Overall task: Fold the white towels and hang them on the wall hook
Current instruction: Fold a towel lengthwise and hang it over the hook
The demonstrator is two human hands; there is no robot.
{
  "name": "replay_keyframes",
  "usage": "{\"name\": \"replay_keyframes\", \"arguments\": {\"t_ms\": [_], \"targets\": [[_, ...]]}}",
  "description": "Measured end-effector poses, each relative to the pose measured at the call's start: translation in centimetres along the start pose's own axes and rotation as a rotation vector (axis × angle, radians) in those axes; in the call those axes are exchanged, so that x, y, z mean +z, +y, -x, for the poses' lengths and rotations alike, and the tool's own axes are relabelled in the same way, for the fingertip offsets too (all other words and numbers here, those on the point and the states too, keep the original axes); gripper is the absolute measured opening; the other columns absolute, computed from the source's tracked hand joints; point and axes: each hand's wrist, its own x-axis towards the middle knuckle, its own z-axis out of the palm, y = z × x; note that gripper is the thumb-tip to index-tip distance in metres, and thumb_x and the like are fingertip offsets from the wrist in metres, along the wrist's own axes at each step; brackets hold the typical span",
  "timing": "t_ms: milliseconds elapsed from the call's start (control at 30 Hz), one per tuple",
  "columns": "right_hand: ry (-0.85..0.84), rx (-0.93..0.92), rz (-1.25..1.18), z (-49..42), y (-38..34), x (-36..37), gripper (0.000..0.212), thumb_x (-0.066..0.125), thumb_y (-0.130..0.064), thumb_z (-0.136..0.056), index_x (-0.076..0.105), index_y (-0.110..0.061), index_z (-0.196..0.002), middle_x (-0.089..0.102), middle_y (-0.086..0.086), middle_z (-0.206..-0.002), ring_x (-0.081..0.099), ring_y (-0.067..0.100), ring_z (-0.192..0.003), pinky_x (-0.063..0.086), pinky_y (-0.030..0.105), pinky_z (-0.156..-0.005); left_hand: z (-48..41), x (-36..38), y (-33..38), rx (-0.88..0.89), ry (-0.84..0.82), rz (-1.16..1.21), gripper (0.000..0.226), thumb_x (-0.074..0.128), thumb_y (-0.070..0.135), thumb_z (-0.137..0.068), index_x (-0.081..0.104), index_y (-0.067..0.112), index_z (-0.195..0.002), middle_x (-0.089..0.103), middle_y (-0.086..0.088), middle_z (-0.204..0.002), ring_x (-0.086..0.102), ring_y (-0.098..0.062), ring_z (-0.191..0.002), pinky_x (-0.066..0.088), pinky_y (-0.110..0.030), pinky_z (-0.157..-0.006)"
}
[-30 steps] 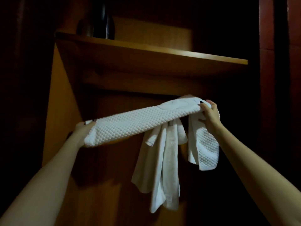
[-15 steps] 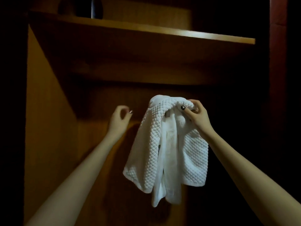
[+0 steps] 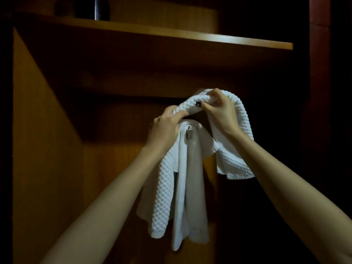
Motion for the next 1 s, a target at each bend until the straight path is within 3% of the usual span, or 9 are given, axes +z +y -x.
{"name": "replay_keyframes", "arguments": {"t_ms": [133, 200, 333, 500, 633, 767, 867, 1000], "targets": [[0.004, 0.014, -0.045, -1.4, 0.3, 0.4, 0.016, 0.072, -0.015, -0.084, 0.058, -0.02, -0.09, 0.056, -0.019, -0.076, 0.053, -0.018, -0.069, 0.037, 0.003, -0.06, -1.1, -0.9, -3.0, -0.084, 0.04, -0.034, 0.035, 0.047, 0.011, -0.096, 0.061, 0.025, -0.125, 0.055, -0.006, -0.128, 0.059, -0.033, -0.106, 0.051, -0.043, -0.085], [-0.005, 0.032, -0.052, -2.0, 0.8, 0.9, 0.016, 0.072, -0.017, -0.085, 0.059, -0.021, -0.092, 0.056, -0.021, -0.078, 0.053, -0.018, -0.068, 0.037, 0.003, -0.059, -1.2, -0.7, -3.8, -0.115, 0.02, -0.069, 0.036, 0.049, 0.019, -0.096, 0.057, 0.032, -0.128, 0.056, -0.005, -0.125, 0.059, -0.032, -0.104, 0.051, -0.044, -0.083], [-0.034, 0.015, -0.032, -2.9, 1.7, 2.2, 0.021, 0.07, -0.02, -0.088, 0.067, -0.013, -0.108, 0.059, -0.021, -0.089, 0.053, -0.021, -0.081, 0.038, 0.0, -0.069, -1.9, -0.5, -5.8, -0.176, 0.032, -0.159, 0.046, 0.058, 0.02, -0.091, 0.048, 0.039, -0.133, 0.055, -0.004, -0.12, 0.059, -0.034, -0.099, 0.052, -0.048, -0.079], [-0.078, -0.053, 0.009, -4.8, 2.1, 2.7, 0.032, 0.066, -0.022, -0.092, 0.064, -0.008, -0.12, 0.062, -0.008, -0.102, 0.053, -0.021, -0.082, 0.038, -0.002, -0.073, -3.6, -0.5, -7.8, -0.116, 0.097, -0.405, 0.058, 0.063, 0.015, -0.088, 0.043, 0.034, -0.138, 0.049, -0.006, -0.118, 0.061, -0.034, -0.08, 0.043, -0.034, -0.058], [-0.124, -0.072, 0.047, -5.1, 2.9, 2.7, 0.032, 0.064, -0.022, -0.093, 0.063, -0.008, -0.122, 0.061, -0.009, -0.106, 0.056, -0.005, -0.091, 0.037, -0.002, -0.075, -3.7, -0.1, -8.9, -0.081, 0.084, -0.448, 0.057, 0.061, 0.01, -0.089, 0.043, 0.03, -0.139, 0.047, -0.006, -0.117, 0.058, -0.03, -0.086, 0.041, -0.035, -0.057], [-0.13, -0.074, 0.056, -3.1, 4.6, 2.3, 0.031, 0.064, -0.017, -0.092, 0.064, -0.008, -0.122, 0.061, -0.009, -0.108, 0.054, -0.006, -0.097, 0.04, -0.001, -0.08, -1.4, 0.8, -9.7, 0.007, 0.064, -0.502, 0.052, 0.063, 0.012, -0.088, 0.048, 0.03, -0.134, 0.051, -0.003, -0.116, 0.055, -0.025, -0.085, 0.039, -0.031, -0.052], [-0.197, -0.072, 0.086, -1.4, 5.7, 2.1, 0.03, 0.064, -0.015, -0.093, 0.064, -0.01, -0.122, 0.063, -0.006, -0.112, 0.059, 0.004, -0.101, 0.046, 0.009, -0.086, 0.0, 1.7, -10.3, 0.049, 0.037, -0.509, 0.048, 0.062, 0.012, -0.088, 0.052, 0.03, -0.132, 0.053, 0.0, -0.113, 0.052, -0.023, -0.082, 0.034, -0.027, -0.049], [-0.211, -0.042, 0.06, -0.8, 5.7, 1.9, 0.029, 0.064, -0.019, -0.093, 0.064, -0.015, -0.121, 0.062, -0.014, -0.102, 0.06, 0.002, -0.097, 0.045, 0.005, -0.083, -0.4, 2.4, -10.5, 0.051, 0.052, -0.501, 0.044, 0.061, 0.011, -0.09, 0.055, 0.027, -0.13, 0.055, -0.002, -0.114, 0.052, -0.023, -0.082, 0.035, -0.027, -0.048]]}}
